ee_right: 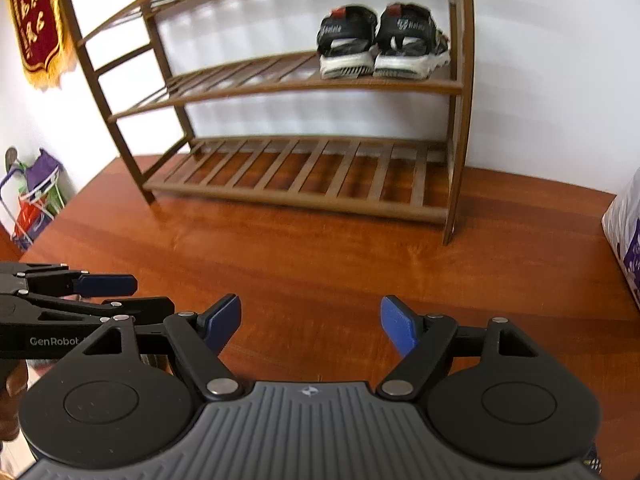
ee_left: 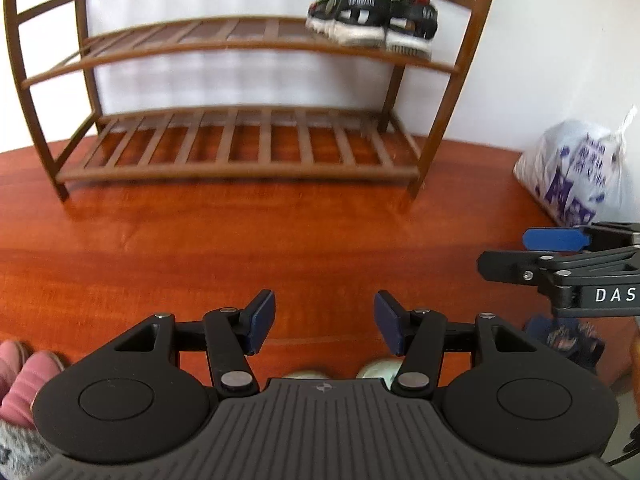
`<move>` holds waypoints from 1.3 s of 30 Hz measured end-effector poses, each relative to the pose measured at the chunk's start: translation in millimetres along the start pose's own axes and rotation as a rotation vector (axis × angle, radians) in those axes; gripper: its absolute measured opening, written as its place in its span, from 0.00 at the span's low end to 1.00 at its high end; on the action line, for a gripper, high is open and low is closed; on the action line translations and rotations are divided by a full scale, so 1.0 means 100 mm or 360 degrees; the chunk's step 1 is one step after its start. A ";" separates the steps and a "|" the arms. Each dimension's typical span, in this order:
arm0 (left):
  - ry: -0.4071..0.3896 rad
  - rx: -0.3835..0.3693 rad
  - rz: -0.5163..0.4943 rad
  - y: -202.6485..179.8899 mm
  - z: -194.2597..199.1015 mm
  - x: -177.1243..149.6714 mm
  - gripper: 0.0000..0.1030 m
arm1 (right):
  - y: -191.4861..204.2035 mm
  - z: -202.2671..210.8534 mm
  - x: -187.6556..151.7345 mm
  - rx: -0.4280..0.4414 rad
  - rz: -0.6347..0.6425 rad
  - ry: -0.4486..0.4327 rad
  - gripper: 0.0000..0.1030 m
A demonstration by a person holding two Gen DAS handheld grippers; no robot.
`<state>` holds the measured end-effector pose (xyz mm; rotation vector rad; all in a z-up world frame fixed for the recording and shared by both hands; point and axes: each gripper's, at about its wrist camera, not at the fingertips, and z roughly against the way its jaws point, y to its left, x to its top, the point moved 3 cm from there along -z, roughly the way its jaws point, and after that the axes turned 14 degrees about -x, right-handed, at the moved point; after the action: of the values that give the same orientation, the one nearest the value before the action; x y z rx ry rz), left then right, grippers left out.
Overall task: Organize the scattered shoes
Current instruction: 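Move both tools back from the rack to the mint clogs on the table, then grasp one mint clog with the right tool while the left tool grasps the other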
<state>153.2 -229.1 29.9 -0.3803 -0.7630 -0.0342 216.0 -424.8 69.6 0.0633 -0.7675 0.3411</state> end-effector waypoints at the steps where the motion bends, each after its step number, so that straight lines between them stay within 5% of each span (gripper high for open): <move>1: 0.0005 0.0002 -0.0005 0.00 0.00 -0.03 0.56 | 0.02 -0.01 -0.06 0.0001 0.0002 0.0014 0.79; 18: 0.0267 -0.0046 -0.0040 0.25 -0.15 -0.98 0.54 | 0.28 -0.14 -0.96 -0.0052 0.0056 0.0198 0.79; 39: 0.0471 -0.0085 -0.0032 0.40 -0.51 -1.31 0.39 | 0.50 -0.56 -1.62 -0.0197 0.0049 0.0395 0.73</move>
<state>99.0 -224.0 -105.5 -0.4080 -0.4741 -0.1271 128.7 -412.7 -86.1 -0.1060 -0.5423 0.3232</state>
